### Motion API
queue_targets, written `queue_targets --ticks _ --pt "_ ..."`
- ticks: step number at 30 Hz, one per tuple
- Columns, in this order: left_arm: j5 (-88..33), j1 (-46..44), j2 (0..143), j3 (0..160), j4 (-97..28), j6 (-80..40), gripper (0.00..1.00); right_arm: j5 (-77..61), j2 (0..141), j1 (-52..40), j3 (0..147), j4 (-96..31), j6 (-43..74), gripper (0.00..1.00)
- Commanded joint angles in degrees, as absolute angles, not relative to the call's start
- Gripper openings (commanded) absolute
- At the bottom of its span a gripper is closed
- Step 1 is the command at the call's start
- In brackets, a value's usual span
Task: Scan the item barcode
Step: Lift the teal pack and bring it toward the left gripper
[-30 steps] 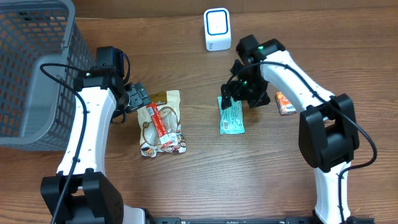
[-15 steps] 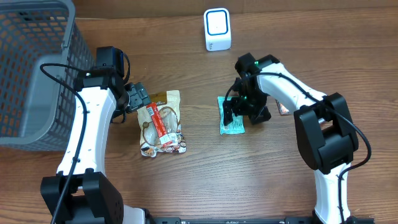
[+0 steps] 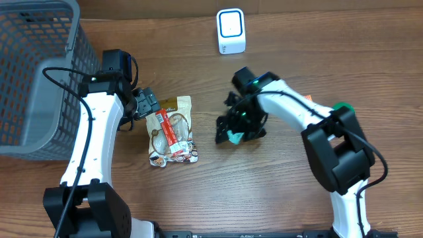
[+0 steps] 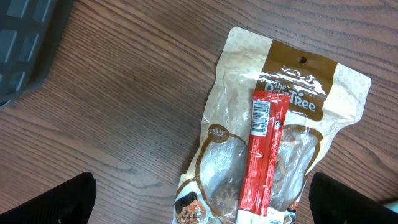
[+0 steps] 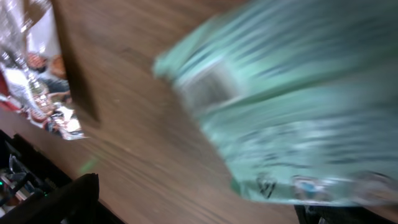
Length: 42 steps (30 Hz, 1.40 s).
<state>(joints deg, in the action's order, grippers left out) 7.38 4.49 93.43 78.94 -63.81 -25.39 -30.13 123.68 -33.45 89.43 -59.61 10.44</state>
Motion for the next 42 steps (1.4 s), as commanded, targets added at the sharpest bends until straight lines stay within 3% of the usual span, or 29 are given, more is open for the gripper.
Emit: queue_targets --ticks 1,9,19,29,42 --pt "7.9 4.5 93.4 79.8 -63.8 -26.0 1.00 -30.7 123.2 -36.4 88.4 -58.5 12.6 1.00" --pt "7.9 4.5 93.4 79.8 -63.8 -26.0 1.00 -22.0 120.7 -38.0 89.7 -60.1 15.2 1.00" --pt "7.9 4.5 93.4 79.8 -63.8 -26.0 1.00 -10.7 112.9 -33.7 90.3 -61.0 14.6 1.00" --pt "7.9 4.5 93.4 79.8 -63.8 -26.0 1.00 -10.5 113.1 -26.2 90.1 -61.2 14.6 1.00" --pt "7.9 4.5 93.4 79.8 -63.8 -26.0 1.00 -10.5 113.1 -24.6 90.1 -61.4 14.6 1.00"
